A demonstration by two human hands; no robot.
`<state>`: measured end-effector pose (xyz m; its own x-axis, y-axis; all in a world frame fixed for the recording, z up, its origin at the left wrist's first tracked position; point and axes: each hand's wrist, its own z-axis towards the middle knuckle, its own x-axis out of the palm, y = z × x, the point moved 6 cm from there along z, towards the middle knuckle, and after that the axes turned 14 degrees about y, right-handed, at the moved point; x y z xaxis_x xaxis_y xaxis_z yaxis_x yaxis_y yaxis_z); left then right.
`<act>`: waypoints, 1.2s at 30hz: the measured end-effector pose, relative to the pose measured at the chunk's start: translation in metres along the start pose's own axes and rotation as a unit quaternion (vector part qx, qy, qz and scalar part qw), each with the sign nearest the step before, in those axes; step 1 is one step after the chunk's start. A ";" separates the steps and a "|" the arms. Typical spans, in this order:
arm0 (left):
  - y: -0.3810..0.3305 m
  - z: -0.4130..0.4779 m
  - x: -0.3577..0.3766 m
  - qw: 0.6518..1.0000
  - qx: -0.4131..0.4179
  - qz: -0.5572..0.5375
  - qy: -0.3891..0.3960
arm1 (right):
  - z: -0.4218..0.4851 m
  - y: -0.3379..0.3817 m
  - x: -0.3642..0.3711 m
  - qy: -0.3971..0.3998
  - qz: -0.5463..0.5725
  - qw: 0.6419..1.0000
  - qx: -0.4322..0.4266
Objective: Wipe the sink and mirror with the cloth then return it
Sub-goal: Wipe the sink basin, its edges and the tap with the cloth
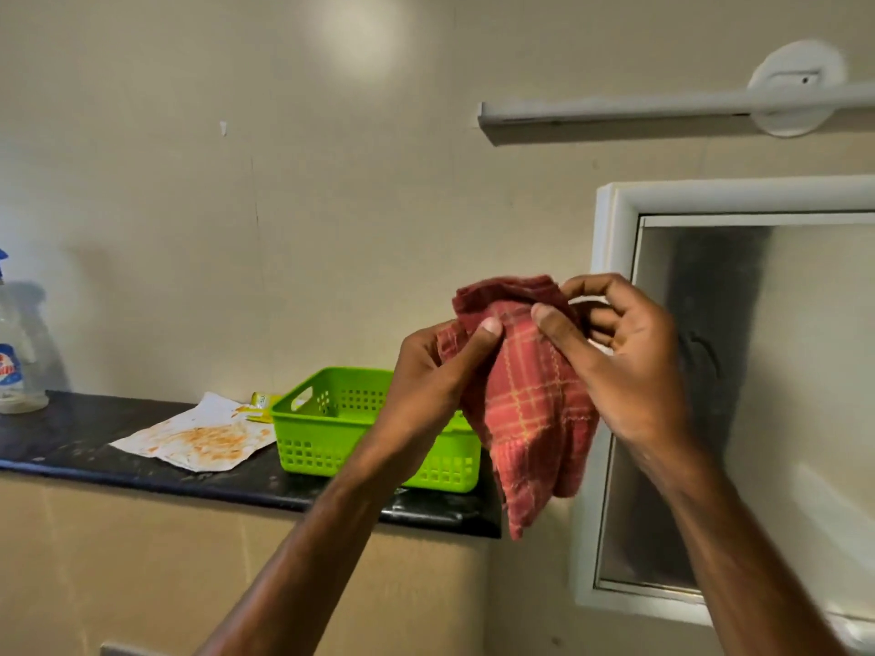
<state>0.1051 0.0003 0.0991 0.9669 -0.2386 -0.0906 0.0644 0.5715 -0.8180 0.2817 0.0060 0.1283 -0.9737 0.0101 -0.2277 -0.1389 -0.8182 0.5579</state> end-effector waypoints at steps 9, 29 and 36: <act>0.042 -0.033 0.044 0.996 -0.047 0.074 -0.006 | -0.100 -0.020 0.004 0.024 -0.128 0.986 0.103; 0.063 -0.055 0.043 0.984 -0.155 0.009 0.091 | -0.107 -0.049 0.008 0.055 -0.117 0.985 0.116; 0.068 -0.051 0.037 0.986 -0.161 0.009 0.042 | -0.119 -0.039 0.020 0.047 -0.167 0.983 0.067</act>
<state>0.1329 -0.0099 0.0110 0.9427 -0.3015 -0.1427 -0.0478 0.3015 -0.9523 0.2892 -0.0304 0.0073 -0.8503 0.2069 -0.4839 -0.4756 -0.6956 0.5384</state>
